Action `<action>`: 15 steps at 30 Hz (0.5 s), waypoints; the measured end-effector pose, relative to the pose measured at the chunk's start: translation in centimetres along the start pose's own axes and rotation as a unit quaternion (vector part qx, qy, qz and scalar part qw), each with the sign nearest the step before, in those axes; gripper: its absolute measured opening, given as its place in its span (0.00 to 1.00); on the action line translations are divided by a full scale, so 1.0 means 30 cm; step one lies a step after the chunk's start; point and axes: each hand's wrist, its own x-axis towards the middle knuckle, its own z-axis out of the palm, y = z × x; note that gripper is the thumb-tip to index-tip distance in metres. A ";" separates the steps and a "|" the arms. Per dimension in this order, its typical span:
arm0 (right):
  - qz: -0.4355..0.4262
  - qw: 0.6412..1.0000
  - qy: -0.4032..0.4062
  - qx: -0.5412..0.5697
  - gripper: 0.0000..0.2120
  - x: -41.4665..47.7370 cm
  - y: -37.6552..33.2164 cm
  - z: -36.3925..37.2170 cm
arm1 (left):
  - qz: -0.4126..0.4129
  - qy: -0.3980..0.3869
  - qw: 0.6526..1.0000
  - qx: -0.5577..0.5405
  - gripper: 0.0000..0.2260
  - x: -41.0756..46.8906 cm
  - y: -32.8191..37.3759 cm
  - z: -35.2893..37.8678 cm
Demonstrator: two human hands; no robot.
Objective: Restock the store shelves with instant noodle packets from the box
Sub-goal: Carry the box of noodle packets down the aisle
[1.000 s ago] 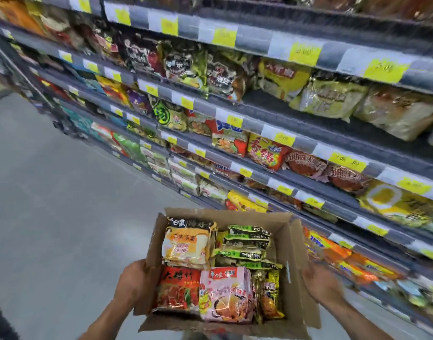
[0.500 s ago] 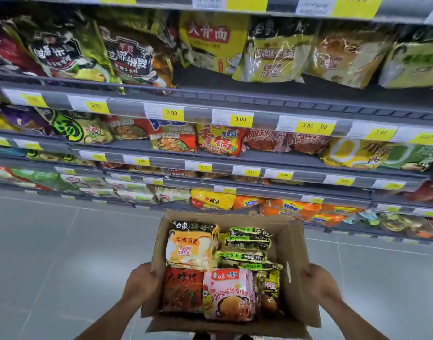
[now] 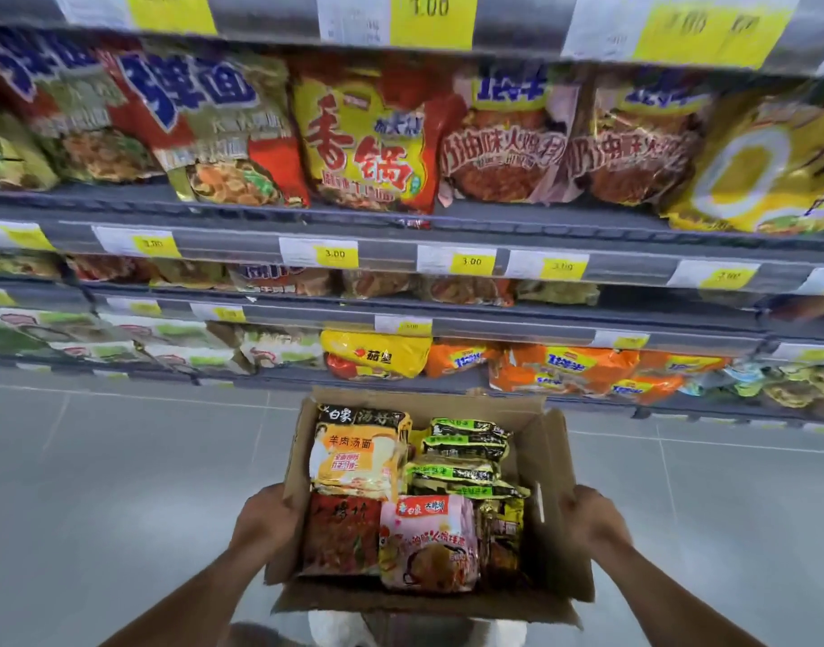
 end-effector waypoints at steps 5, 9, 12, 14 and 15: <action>-0.014 1.000 -0.007 0.003 0.06 0.263 0.042 0.174 | 0.009 0.008 1.000 0.001 0.10 0.234 -0.017 0.162; -0.023 1.000 -0.002 -0.010 0.07 0.453 0.062 0.299 | 0.013 0.014 1.000 0.007 0.11 0.414 -0.035 0.290; -0.029 1.000 0.001 -0.011 0.06 0.571 0.084 0.386 | 0.002 0.019 1.000 0.002 0.11 0.507 -0.047 0.370; -0.035 0.999 0.006 -0.014 0.07 0.631 0.091 0.426 | 0.009 0.018 1.000 -0.011 0.11 0.555 -0.046 0.405; -0.040 0.999 0.008 -0.018 0.07 0.660 0.093 0.448 | 0.012 0.019 1.000 -0.015 0.11 0.584 -0.050 0.427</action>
